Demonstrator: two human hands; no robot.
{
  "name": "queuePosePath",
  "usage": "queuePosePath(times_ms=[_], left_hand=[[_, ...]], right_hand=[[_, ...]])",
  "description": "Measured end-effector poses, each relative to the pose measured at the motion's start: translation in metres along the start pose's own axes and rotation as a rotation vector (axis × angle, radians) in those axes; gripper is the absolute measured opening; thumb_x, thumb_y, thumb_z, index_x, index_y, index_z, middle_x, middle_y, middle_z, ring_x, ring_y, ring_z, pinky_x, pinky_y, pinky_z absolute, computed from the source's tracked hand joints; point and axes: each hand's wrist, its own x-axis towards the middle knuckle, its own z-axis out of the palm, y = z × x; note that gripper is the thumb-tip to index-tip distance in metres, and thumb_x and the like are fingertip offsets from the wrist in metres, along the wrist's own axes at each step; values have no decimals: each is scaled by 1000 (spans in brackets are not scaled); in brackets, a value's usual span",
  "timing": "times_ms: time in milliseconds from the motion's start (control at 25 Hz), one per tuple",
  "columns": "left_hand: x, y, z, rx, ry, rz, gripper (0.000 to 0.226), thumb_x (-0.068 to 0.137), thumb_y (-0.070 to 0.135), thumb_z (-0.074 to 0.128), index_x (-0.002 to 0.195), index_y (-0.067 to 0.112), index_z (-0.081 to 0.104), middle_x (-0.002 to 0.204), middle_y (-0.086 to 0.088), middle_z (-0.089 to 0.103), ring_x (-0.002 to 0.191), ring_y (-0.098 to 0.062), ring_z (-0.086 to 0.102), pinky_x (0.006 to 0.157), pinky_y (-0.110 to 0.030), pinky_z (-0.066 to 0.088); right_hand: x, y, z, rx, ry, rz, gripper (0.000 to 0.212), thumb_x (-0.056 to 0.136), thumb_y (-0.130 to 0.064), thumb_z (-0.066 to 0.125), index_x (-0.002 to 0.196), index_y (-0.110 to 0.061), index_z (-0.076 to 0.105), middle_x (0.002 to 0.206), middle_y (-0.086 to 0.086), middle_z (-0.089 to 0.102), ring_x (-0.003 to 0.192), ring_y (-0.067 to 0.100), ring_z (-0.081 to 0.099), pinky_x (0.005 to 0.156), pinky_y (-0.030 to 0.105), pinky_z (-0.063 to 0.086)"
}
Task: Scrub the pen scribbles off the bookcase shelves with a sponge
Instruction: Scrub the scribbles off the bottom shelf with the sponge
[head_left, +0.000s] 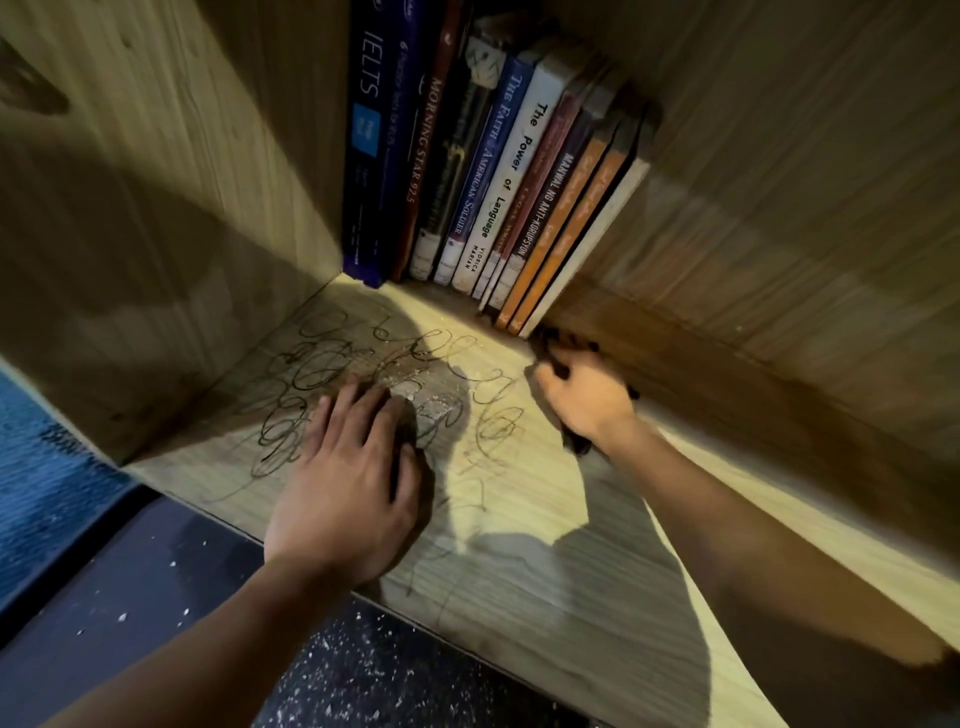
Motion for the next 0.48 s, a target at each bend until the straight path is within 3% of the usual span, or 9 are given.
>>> queuePosePath(times_ms=[40,80,120,160,200,280,360,400,480], left_hand=[[0,-1,0,1,-1,-2,70,91,51,10,150,18,27,160,-3,18,148,-10,-12,118,-28,-16],[0,-2,1,1,3,-7,70,91,51,9,150,18,27,160,-3,18,148,-10,-12,118,-28,-16],[0,-3,1,0,7,-10,71,91,52,9,150,18,28,160,-3,19,148,-10,-12,118,-29,-15],[0,-2,2,2,9,-9,71,91,52,9,150,18,28,160,-3,20,148,-10,-11,119,-30,-13],[0,-2,2,5,9,-9,71,91,52,9,150,18,29,160,-3,21,148,-10,-10,119,-31,-12],[1,-1,3,-3,20,-16,70,92,51,10,149,18,29,159,-3,22,148,-11,-9,120,-32,-10],[0,-2,3,-1,18,-10,68,92,50,11,149,18,29,159,-3,22,148,-10,-9,120,-33,-9],[0,-3,4,5,14,-9,67,93,50,12,150,18,28,159,-3,22,148,-10,-10,121,-33,-9],[1,-4,4,13,12,-16,68,93,51,11,150,17,28,159,-3,22,148,-10,-10,121,-34,-8]], right_hand=[[-10,1,5,8,-35,-84,40,97,-35,45,133,-22,54,120,3,65,112,20,61,91,25,47],[-24,5,5,-22,-88,-194,43,97,-33,46,138,-21,50,137,-1,55,129,13,49,106,22,34],[-33,15,2,-62,-137,-290,44,99,-32,45,141,-23,46,146,-8,41,138,9,34,110,18,20],[-35,27,-5,-93,-179,-339,43,100,-33,43,143,-25,44,149,-11,35,141,9,30,112,20,18],[-26,37,-9,-91,-180,-277,42,101,-34,40,143,-26,44,148,-8,40,138,15,37,109,23,27],[1,40,-7,-70,-73,27,39,102,-32,34,136,-22,49,135,10,55,115,30,57,87,28,43],[3,20,11,-113,37,85,38,99,-29,34,128,-16,56,124,16,62,107,31,60,88,33,48],[-9,9,19,-126,42,-22,42,97,-30,35,131,-16,56,132,12,59,118,27,56,100,36,45],[-35,10,20,-24,-72,-268,43,99,-32,37,140,-26,48,147,-8,40,138,6,32,119,27,17]])
